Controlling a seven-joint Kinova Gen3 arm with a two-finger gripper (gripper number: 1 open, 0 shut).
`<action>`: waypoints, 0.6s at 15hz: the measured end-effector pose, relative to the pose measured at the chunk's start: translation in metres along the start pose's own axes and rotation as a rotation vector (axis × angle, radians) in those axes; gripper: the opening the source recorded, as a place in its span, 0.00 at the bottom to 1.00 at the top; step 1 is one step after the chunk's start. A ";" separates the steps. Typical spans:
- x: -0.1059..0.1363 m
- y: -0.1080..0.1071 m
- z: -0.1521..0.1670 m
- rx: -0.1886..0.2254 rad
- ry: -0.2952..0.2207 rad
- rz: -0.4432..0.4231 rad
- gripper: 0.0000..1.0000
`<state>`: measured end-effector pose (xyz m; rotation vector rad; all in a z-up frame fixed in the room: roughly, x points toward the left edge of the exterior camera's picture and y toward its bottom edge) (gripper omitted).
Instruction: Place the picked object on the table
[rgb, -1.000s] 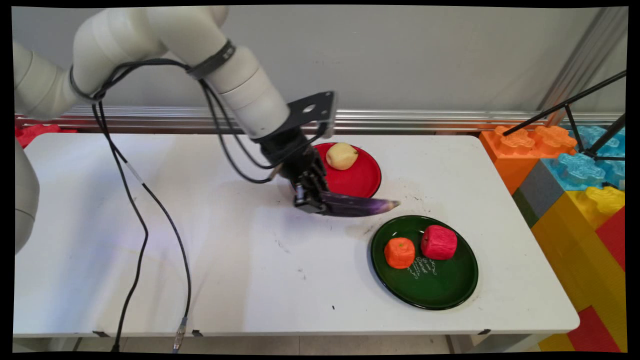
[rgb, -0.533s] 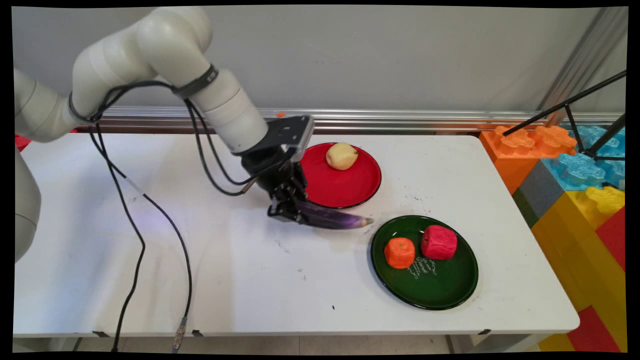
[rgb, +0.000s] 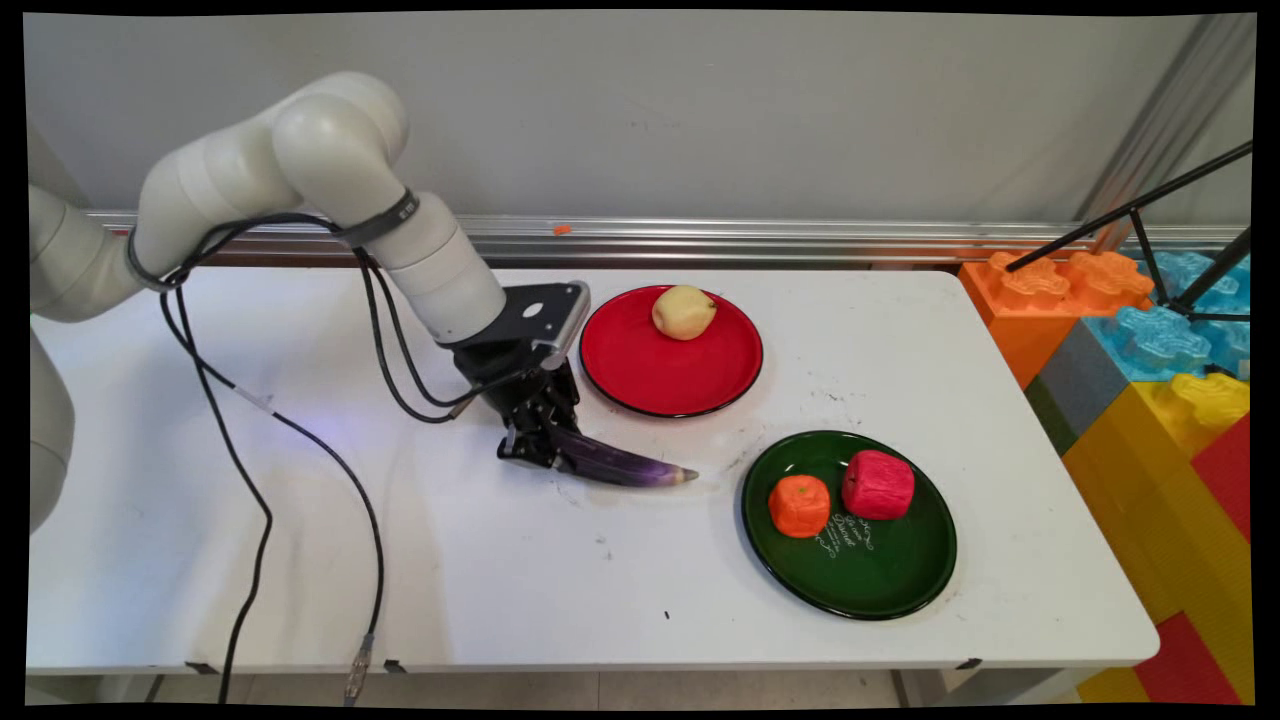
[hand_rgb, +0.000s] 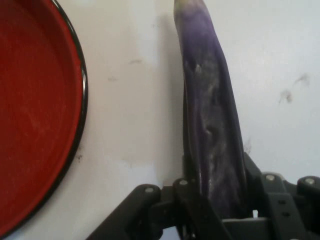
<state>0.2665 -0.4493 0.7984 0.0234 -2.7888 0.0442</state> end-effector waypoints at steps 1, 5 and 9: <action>-0.003 0.000 0.003 0.002 -0.001 -0.001 0.00; -0.010 -0.001 0.013 0.008 -0.001 -0.011 0.00; -0.013 -0.002 0.017 0.017 0.004 -0.025 0.00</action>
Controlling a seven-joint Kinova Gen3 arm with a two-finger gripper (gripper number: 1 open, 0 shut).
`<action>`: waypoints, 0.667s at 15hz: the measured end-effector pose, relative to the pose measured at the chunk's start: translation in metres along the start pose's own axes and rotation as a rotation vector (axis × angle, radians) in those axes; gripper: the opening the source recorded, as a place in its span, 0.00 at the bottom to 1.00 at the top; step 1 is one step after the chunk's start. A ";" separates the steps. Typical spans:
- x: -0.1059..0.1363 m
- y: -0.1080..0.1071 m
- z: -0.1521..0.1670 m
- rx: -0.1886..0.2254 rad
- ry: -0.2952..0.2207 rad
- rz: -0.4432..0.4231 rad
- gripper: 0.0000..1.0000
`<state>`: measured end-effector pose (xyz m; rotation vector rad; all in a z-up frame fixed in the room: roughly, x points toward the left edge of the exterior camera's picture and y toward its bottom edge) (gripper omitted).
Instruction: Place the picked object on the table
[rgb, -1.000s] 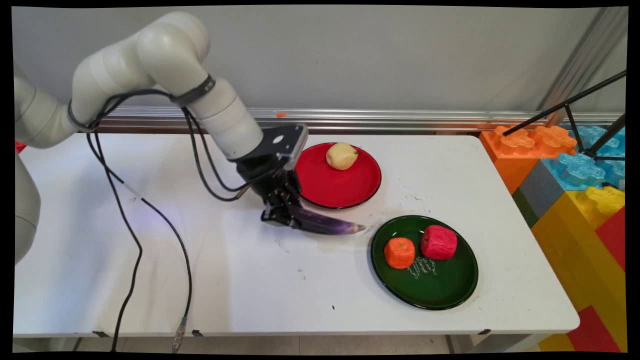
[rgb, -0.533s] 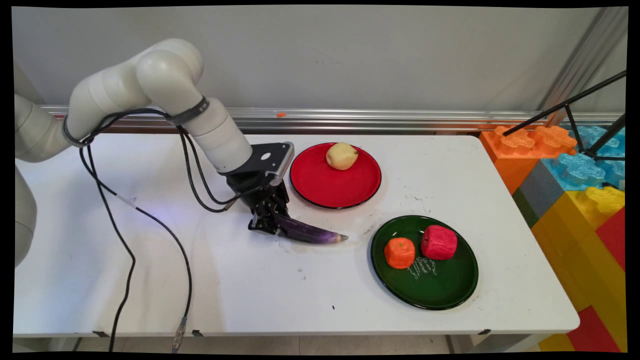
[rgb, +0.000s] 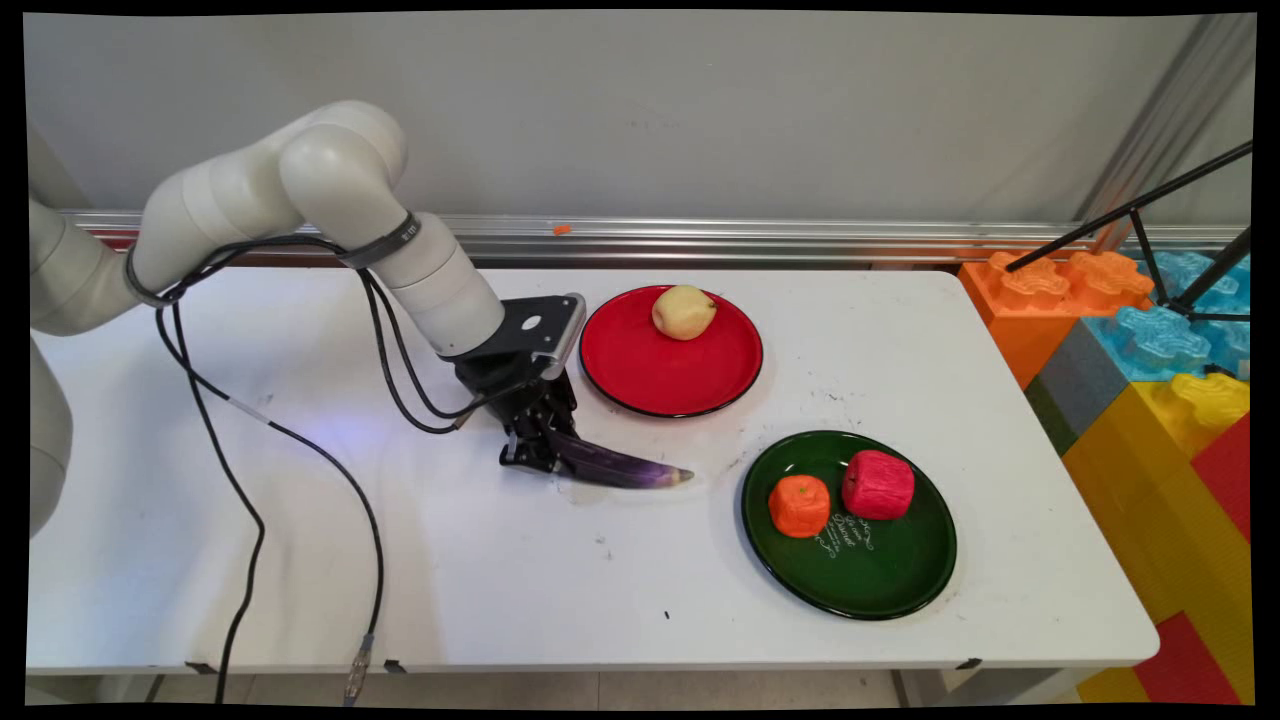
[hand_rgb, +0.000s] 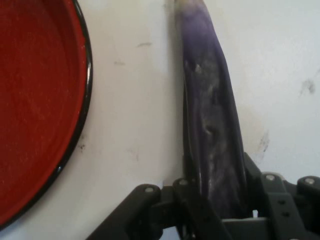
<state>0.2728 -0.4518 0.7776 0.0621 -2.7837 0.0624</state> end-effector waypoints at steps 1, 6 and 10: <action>0.000 0.000 0.001 0.002 0.002 -0.003 0.00; 0.000 0.001 0.002 0.008 0.008 -0.014 0.00; 0.000 0.001 0.002 0.012 0.013 -0.015 1.00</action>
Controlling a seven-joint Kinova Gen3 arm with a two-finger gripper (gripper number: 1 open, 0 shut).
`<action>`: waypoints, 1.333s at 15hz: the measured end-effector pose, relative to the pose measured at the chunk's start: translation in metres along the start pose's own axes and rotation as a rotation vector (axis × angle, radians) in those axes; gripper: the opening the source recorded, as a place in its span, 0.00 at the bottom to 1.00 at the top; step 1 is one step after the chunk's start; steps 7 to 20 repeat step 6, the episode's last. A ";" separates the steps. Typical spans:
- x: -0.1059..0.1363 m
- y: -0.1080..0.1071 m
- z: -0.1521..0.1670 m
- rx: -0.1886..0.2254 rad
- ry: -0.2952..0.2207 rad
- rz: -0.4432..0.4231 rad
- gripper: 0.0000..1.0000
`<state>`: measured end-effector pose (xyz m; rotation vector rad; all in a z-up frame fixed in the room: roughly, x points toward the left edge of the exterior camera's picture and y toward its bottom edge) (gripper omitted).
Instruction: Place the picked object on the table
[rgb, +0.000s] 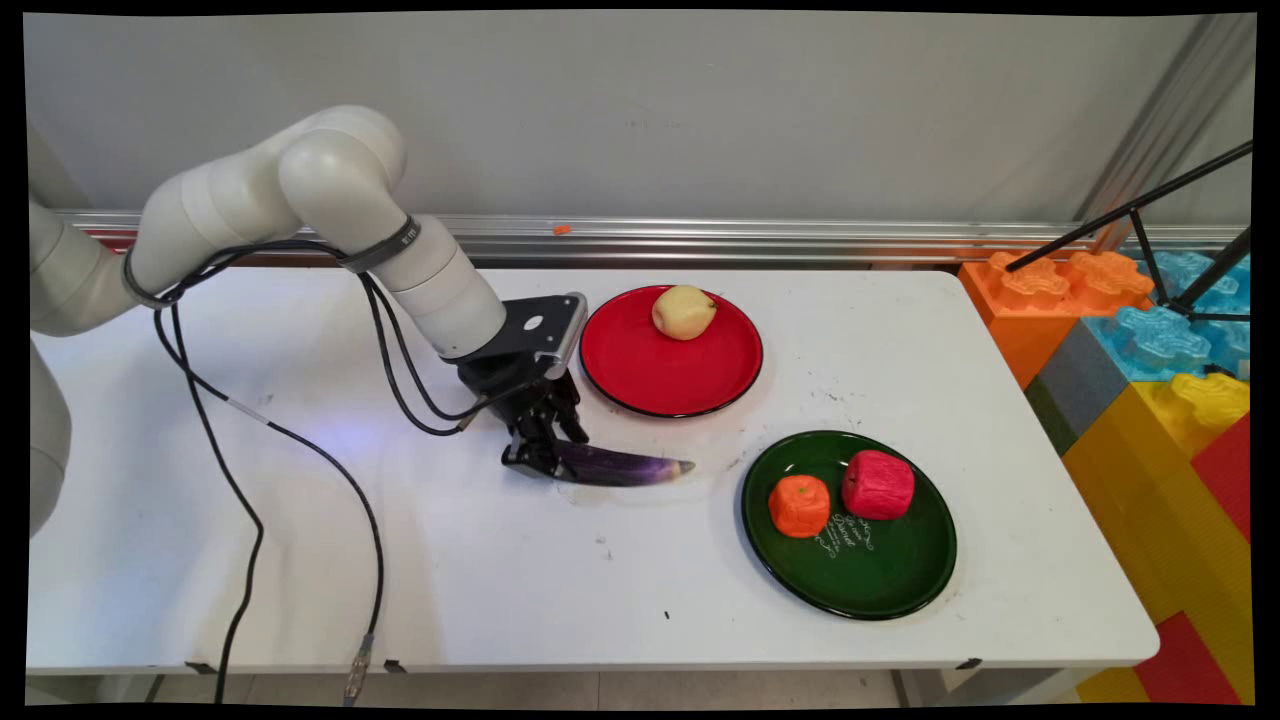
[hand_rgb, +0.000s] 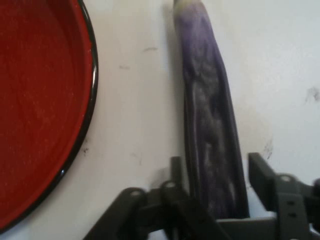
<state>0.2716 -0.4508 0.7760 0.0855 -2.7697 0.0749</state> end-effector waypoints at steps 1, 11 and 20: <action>0.000 0.000 0.000 0.001 0.001 0.003 1.00; 0.000 -0.001 -0.002 0.011 0.004 0.006 1.00; 0.000 -0.001 -0.002 0.011 0.004 0.006 1.00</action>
